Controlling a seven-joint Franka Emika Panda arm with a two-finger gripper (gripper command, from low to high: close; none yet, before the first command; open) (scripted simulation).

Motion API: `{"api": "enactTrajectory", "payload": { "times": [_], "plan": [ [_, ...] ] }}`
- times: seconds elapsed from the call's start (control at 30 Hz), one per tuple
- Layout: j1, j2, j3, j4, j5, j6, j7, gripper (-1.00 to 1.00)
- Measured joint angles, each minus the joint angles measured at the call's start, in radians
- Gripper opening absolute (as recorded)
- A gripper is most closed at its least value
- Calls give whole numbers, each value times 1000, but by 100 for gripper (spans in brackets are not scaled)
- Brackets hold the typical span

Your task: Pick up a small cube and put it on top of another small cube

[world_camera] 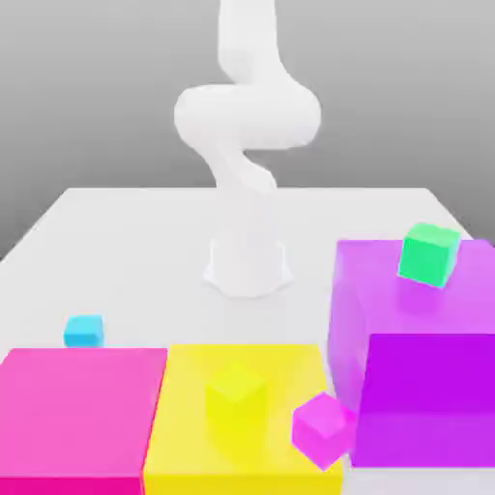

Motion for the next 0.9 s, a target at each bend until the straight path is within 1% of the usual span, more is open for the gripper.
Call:
{"api": "enactTrajectory", "payload": {
  "times": [0.27, 0.53, 0.73, 0.83, 0.9],
  "plan": [
    [-107, 185, -94, -135, -148, 123, -130, 0],
    [-202, 362, -239, -266, -243, 243, -296, 0],
    [-258, 493, -370, -367, -260, 342, -460, 0],
    [-279, 560, -435, -419, -236, 396, -565, 0],
    [-293, 605, -472, -455, -198, 434, -651, 0]
  ]
}}
